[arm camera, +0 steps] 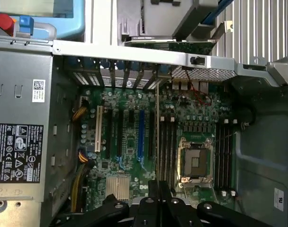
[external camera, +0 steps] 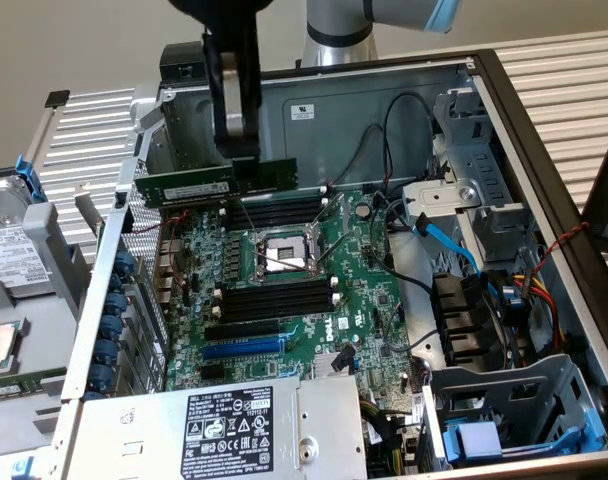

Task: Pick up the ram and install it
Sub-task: 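Pick up the ram and move it above insertion slot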

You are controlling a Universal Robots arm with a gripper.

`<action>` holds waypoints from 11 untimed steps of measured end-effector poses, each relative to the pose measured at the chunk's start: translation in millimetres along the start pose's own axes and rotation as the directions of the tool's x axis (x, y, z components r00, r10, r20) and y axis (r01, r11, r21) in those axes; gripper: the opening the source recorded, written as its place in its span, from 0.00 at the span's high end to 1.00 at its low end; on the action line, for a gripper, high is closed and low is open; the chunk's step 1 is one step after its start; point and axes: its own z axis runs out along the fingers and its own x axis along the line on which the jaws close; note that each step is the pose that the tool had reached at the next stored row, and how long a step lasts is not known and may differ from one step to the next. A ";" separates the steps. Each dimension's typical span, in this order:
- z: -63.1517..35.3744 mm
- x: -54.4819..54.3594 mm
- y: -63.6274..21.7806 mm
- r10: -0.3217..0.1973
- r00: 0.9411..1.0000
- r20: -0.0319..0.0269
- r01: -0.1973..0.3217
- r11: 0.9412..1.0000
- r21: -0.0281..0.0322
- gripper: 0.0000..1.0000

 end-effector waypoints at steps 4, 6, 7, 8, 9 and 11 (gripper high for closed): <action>-0.4 0.1 -18.4 0.000 1.000 0.000 0.000 1.000 0.000 0.88; -0.5 0.1 -27.4 -0.001 1.000 0.000 0.001 1.000 0.000 0.88; -0.5 0.1 -31.9 -0.001 1.000 0.000 0.001 1.000 0.000 0.88; -0.6 0.1 -36.4 -0.001 1.000 0.000 0.001 1.000 0.000 0.88; -0.7 0.2 -41.2 -0.001 1.000 0.000 0.001 1.000 0.000 0.88; -0.9 0.2 -45.6 -0.002 1.000 0.000 0.002 1.000 0.000 0.88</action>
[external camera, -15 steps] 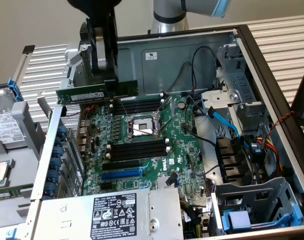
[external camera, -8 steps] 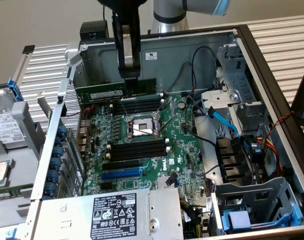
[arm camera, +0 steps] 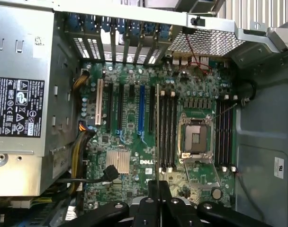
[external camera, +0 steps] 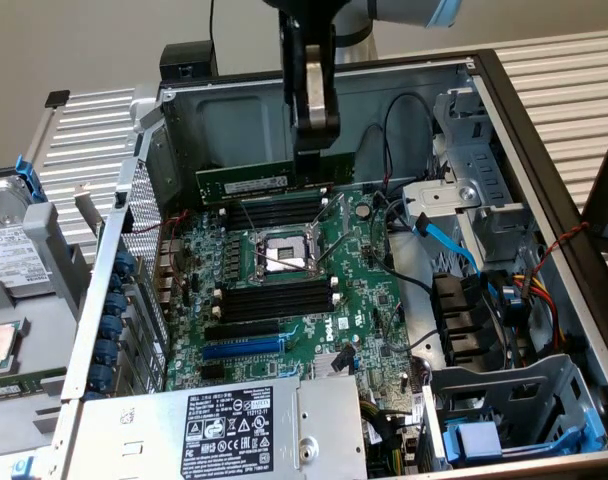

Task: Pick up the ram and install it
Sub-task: 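Pick up the ram and move it above insertion slot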

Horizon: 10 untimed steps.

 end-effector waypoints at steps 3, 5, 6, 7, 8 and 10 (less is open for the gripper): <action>0.1 -0.3 0.0 0.000 1.000 0.000 0.000 1.000 0.000 0.88; 0.9 -5.8 -0.3 0.000 1.000 -0.001 0.000 1.000 0.000 0.88; 1.5 -9.8 -0.3 0.000 1.000 -0.001 0.000 1.000 0.000 0.88; 2.2 -13.9 -0.4 0.000 1.000 -0.001 0.000 1.000 0.000 0.88; 2.8 -18.0 -0.5 0.000 1.000 -0.001 0.000 1.000 0.000 0.88; 4.3 -26.8 -0.7 0.000 1.000 -0.001 0.000 1.000 0.000 0.88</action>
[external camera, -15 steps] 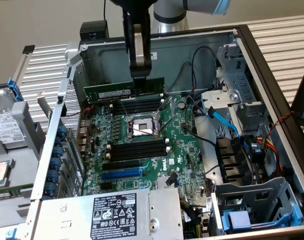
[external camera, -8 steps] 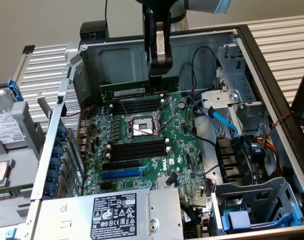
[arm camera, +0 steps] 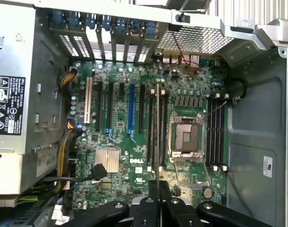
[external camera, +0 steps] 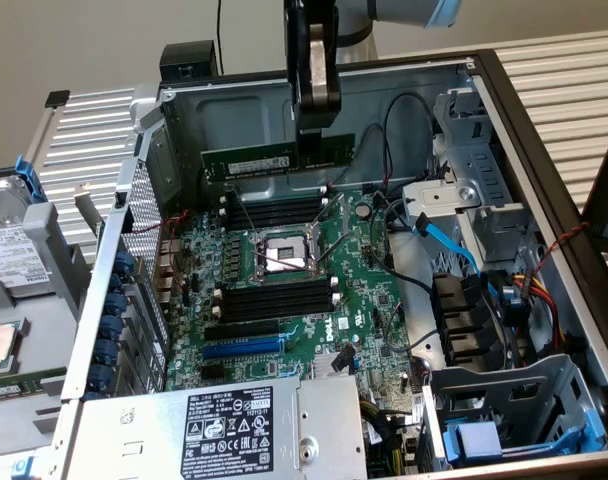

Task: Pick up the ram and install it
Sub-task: 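Pick up the ram and move it above insertion slot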

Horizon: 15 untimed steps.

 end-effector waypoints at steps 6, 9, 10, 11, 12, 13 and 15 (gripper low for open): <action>4.3 -25.1 -0.5 0.000 1.000 0.000 0.000 1.000 0.000 0.88; 6.3 -35.5 -0.8 0.000 1.000 0.000 0.000 1.000 0.000 0.88; 6.7 -37.8 -0.9 0.000 1.000 0.000 0.000 1.000 0.000 0.88; 6.7 -38.2 -0.9 0.000 1.000 0.000 0.000 1.000 0.000 0.88; 6.7 -38.2 -0.9 0.000 1.000 0.000 0.000 1.000 0.000 0.88; 6.7 -38.2 -0.9 0.000 1.000 0.000 0.000 1.000 0.000 0.88; 6.7 -38.2 -0.9 0.000 1.000 0.000 0.000 1.000 0.000 0.88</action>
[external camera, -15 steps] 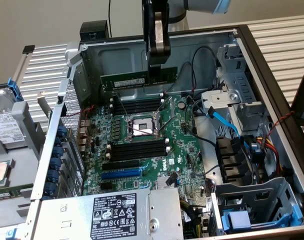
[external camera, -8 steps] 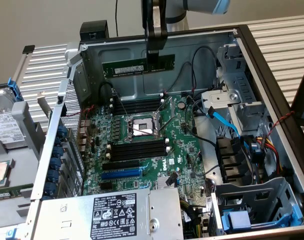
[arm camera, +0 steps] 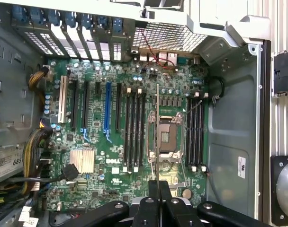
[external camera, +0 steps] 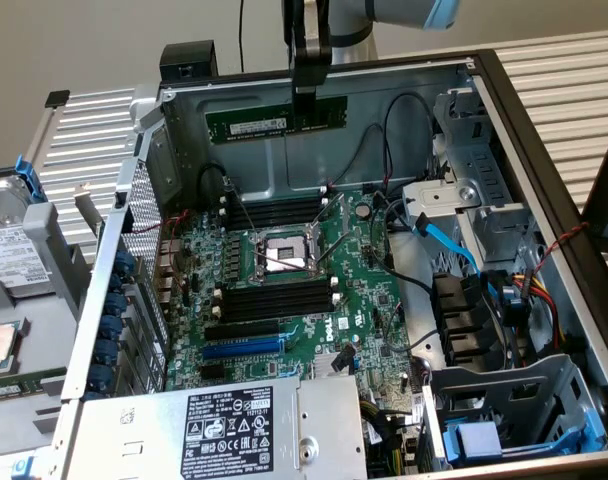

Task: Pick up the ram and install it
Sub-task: 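Pick up the ram and move it above insertion slot, then insert the ram into the slot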

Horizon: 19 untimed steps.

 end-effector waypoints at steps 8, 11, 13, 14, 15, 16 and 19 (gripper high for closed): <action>0.0 0.0 0.0 0.000 1.000 0.000 0.000 1.000 0.000 0.88; 0.0 0.0 0.0 0.000 1.000 0.000 0.000 1.000 0.000 0.88; 0.0 0.0 0.0 0.000 1.000 0.000 0.000 1.000 0.000 0.88; 0.0 0.0 0.0 0.000 1.000 0.000 0.000 1.000 0.000 0.88; 0.4 0.0 0.0 0.000 1.000 0.000 0.000 1.000 0.000 0.88; 1.4 0.2 0.0 0.000 1.000 0.000 0.000 1.000 0.000 0.88; 6.7 1.0 -0.3 0.002 1.000 0.000 -0.002 1.000 0.001 0.88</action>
